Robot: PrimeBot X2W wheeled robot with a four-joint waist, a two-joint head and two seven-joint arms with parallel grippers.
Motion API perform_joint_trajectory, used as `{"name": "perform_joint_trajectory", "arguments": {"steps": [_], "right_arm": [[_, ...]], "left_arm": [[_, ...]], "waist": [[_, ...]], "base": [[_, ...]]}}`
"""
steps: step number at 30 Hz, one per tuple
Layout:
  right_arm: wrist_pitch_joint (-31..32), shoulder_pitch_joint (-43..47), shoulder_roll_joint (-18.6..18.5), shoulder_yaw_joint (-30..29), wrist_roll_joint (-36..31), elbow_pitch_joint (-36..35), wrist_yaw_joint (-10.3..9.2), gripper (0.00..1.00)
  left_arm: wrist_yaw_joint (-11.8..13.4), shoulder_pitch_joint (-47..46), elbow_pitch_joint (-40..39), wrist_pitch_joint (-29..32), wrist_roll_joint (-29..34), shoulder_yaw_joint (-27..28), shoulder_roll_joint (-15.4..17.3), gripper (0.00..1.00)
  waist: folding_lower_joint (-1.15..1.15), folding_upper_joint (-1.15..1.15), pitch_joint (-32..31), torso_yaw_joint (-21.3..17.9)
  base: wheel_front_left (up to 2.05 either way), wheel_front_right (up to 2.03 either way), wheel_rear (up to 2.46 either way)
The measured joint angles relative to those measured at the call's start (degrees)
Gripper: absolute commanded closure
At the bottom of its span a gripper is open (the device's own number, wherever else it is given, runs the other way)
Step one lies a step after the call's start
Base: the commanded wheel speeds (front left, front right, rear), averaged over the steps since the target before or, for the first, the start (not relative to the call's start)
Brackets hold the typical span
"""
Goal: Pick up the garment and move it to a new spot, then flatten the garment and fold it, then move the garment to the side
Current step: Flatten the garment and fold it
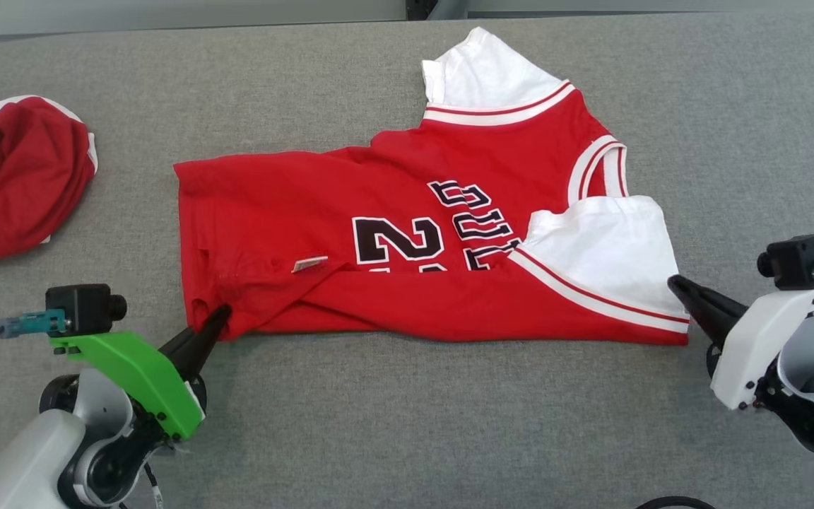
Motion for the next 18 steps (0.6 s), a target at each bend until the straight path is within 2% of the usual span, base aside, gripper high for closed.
{"name": "perform_joint_trajectory", "arguments": {"steps": [6, 9, 10, 11, 18], "right_arm": [[2.2, 1.3, -2.6, -2.2, 2.8, -1.4, 0.0, 1.0], [2.1, 3.2, -2.4, -2.2, 2.2, -2.1, 0.0, 0.98], [1.9, 3.4, -2.4, -2.3, 1.5, -2.2, 0.0, 0.59], [1.9, 3.5, -2.2, -2.3, 1.0, -2.1, 0.0, 0.0], [2.0, 3.5, -0.9, -1.7, -3.0, -0.3, 0.0, 0.0]], "left_arm": [[-0.1, 3.4, -6.0, 1.9, -3.9, 2.6, 3.9, 1.0], [0.8, 5.8, -7.9, 1.4, -4.8, 2.8, 4.3, 1.0], [0.9, 6.1, -8.1, 1.3, -4.8, 2.8, 4.3, 1.0], [1.0, 6.3, -8.3, 1.2, -4.8, 2.7, 4.3, 1.0], [1.4, 6.6, -8.8, 0.9, -4.8, 2.6, 4.2, 1.0]], "waist": [[0.0, 0.0, -0.6, -0.1], [0.0, 0.0, -0.2, -0.1], [0.0, 0.0, -0.1, -0.1], [0.0, 0.0, 0.1, -0.1], [0.0, 0.0, 0.9, -0.2]], "base": [[0.0, 0.0, 0.0], [0.0, 0.0, 0.0], [0.0, 0.0, 0.0], [0.0, 0.0, 0.0], [0.0, 0.0, 0.0]]}}
